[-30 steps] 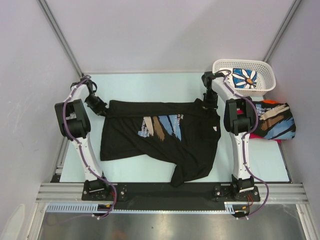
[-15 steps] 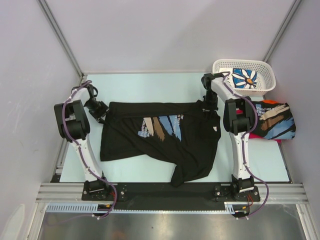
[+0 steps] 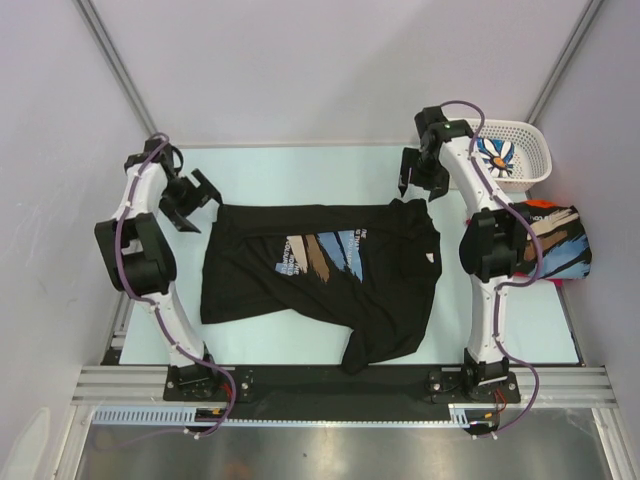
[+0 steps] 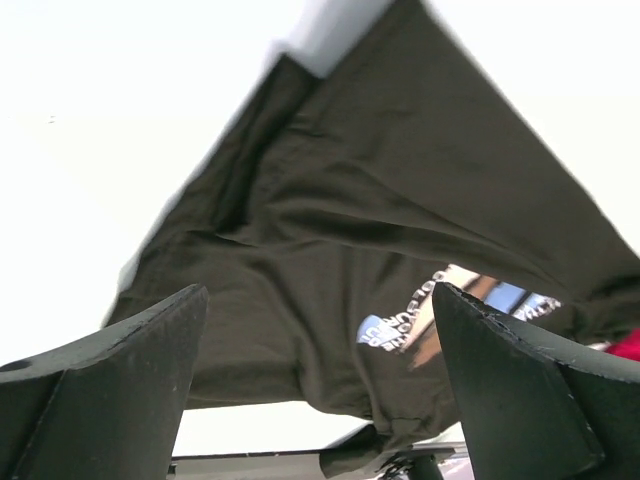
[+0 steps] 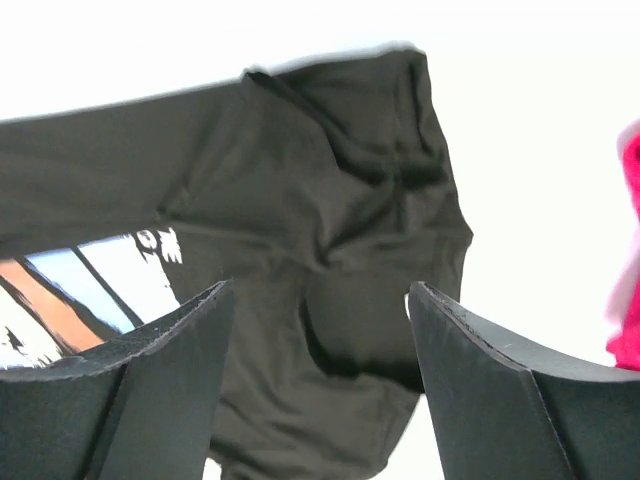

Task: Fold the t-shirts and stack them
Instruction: Fold the flattened tshirt in 1/3 of the way

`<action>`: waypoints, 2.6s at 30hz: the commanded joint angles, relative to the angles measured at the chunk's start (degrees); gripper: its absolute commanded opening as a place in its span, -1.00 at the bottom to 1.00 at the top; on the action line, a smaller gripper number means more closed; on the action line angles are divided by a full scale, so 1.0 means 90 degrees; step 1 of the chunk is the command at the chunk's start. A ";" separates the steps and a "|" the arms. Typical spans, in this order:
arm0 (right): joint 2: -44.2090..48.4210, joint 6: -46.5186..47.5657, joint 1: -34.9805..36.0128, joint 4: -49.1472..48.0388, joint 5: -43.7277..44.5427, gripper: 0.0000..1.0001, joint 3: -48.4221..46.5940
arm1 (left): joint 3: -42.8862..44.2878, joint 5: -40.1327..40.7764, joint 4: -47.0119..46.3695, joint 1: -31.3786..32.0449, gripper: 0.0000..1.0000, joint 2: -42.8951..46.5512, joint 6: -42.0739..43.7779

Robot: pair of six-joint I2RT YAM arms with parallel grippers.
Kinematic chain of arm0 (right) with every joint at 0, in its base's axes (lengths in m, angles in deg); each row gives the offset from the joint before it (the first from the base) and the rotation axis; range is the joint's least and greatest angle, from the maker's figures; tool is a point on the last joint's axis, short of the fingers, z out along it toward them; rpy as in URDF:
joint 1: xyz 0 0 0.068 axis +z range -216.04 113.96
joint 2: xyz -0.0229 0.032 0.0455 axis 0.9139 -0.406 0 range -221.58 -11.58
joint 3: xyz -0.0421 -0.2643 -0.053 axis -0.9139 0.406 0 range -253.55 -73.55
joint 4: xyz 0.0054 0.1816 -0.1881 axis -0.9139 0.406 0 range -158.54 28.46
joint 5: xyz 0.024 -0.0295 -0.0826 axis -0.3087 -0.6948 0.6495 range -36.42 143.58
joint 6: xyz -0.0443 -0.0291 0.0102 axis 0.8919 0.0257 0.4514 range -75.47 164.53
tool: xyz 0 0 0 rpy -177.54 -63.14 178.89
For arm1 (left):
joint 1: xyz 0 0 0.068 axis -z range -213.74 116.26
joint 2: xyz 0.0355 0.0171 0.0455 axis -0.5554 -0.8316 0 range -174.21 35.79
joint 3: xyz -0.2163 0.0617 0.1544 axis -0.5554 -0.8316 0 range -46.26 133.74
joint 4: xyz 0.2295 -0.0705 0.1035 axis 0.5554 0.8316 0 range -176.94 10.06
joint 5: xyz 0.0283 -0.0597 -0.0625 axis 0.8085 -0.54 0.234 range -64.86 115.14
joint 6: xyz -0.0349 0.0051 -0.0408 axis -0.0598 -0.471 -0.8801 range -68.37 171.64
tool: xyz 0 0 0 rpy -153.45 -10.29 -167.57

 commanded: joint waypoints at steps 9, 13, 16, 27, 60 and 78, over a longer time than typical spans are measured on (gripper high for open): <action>-0.1212 0.0211 0.0055 -0.1437 -0.0429 0.45 -0.0361 | 0.0718 -0.0822 -0.0237 0.0760 0.99 -0.0722 -0.0029; -0.1691 0.0191 0.0094 -0.1330 -0.0547 0.44 -0.1327 | 0.0718 -0.0783 -0.0198 0.0839 0.99 -0.0781 0.0049; -0.1925 0.0181 0.0113 -0.1252 -0.0547 0.43 -0.1485 | 0.0718 -0.0783 -0.0149 0.0839 0.99 -0.0820 0.0078; -0.1906 0.0210 0.0123 -0.1252 -0.0673 -0.62 -0.1212 | 0.0679 -0.0676 -0.0051 0.0839 0.99 -0.0840 0.0176; 0.0711 -0.0356 0.1295 0.0857 0.0068 -1.00 0.1805 | 0.0601 -0.0695 -0.0080 0.0858 0.99 -0.0967 0.0469; 0.1033 -0.0170 0.1471 0.0452 0.0537 0.50 0.1432 | 0.0396 -0.0822 -0.0314 0.0995 0.99 -0.0938 0.0499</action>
